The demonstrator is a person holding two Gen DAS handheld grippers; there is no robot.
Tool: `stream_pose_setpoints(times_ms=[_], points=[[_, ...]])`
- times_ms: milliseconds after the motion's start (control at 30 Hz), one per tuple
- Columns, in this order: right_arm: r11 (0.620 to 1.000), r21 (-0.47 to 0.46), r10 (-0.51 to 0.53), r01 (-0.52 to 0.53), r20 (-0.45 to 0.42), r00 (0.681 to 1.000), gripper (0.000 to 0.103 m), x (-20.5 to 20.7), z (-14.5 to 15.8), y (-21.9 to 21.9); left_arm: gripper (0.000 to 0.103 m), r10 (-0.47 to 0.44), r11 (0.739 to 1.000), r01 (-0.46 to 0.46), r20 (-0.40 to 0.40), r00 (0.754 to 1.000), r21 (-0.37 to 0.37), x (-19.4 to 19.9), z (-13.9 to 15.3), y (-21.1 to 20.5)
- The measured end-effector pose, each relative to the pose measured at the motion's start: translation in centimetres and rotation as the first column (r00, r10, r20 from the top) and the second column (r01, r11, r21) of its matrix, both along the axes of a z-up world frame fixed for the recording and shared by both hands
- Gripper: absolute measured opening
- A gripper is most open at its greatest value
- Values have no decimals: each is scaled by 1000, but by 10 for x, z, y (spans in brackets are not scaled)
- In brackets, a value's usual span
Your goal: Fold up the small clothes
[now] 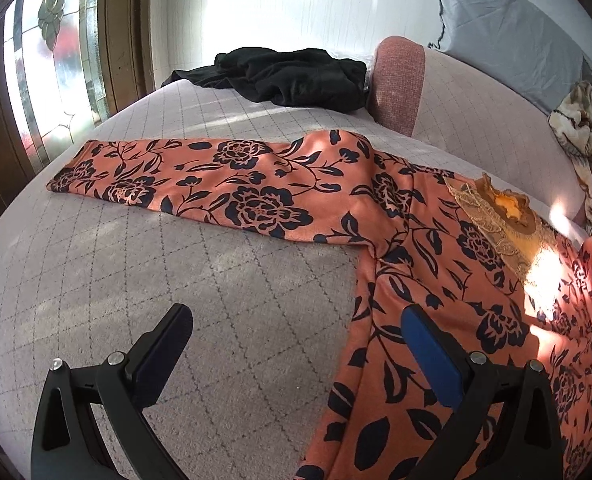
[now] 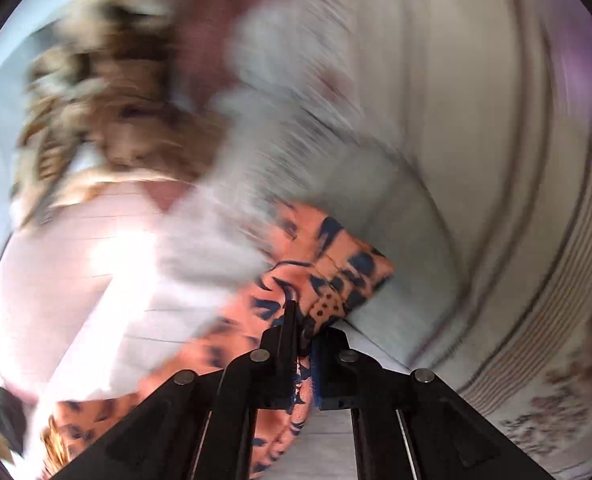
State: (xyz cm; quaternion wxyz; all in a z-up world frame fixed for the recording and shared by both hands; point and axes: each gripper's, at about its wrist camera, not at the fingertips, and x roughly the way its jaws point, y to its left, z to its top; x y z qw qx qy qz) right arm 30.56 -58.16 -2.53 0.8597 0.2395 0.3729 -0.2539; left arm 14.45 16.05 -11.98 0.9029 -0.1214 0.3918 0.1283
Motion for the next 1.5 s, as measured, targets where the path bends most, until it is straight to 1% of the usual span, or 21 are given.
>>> stream_pose_setpoints(times_ms=[67,133,200,267,333,367,467,500,567,600,633,667,700,733,900,1033,1200,1300,1400,1467,1500], points=[[994,-80,83,-77,70,994,5,10,49,36,103,8,999,-7,27,1000,-34,-4,6,5],[972,-156,199,-175,156,968,5,21,102,91,103,12,998,-9,62,998,-56,-11,13,9],[941,-180,327,-288,252,911,5,27,147,156,103,27,998,-22,93,995,-54,-17,21,13],[893,-187,449,-408,343,825,5,22,179,229,103,36,997,-29,112,993,-65,-20,27,18],[835,-185,546,-518,387,743,5,11,186,303,103,47,996,-38,128,991,-76,-23,31,23],[800,-166,590,-577,394,705,5,5,178,339,103,48,996,-37,133,990,-82,-24,33,24],[715,-74,666,-695,373,646,7,-8,122,426,103,49,996,-36,149,988,-83,-28,38,28],[698,-30,677,-716,352,646,10,-9,95,447,103,47,996,-34,152,987,-83,-29,39,29],[660,80,709,-747,263,654,28,-5,32,481,103,47,996,-34,151,988,-85,-29,39,30],[647,117,731,-753,187,657,64,-4,-1,495,103,47,995,-34,148,988,-90,-29,39,31],[638,166,749,-752,93,656,83,-4,-34,503,103,46,995,-32,143,989,-94,-28,38,31],[628,225,760,-745,25,649,83,-5,-61,504,103,42,995,-30,139,989,-93,-27,38,31],[623,269,760,-734,15,650,82,-7,-76,496,103,39,996,-27,140,989,-90,-27,38,30],[622,269,753,-735,52,656,82,-13,-75,486,103,38,996,-25,143,989,-87,-27,38,29],[671,210,699,-711,143,701,84,-24,-21,423,103,-26,997,36,139,990,-67,-22,43,15],[709,207,646,-674,190,739,87,-33,2,369,103,-128,971,150,125,984,-185,-3,56,-6],[706,304,578,-639,274,769,87,-68,-8,309,103,-220,900,232,74,973,-369,66,57,-40],[687,338,562,-643,313,765,87,-81,-19,293,100,-238,869,207,-13,971,-449,108,40,-63],[675,364,554,-642,325,766,87,-84,-33,287,99,-212,888,152,-94,973,-433,137,23,-74],[646,414,549,-641,332,767,87,-81,-42,285,97,-171,893,92,-145,975,-441,147,8,-70],[634,427,547,-645,341,764,87,-80,-44,284,91,-159,889,67,-168,973,-452,150,1,-66]])
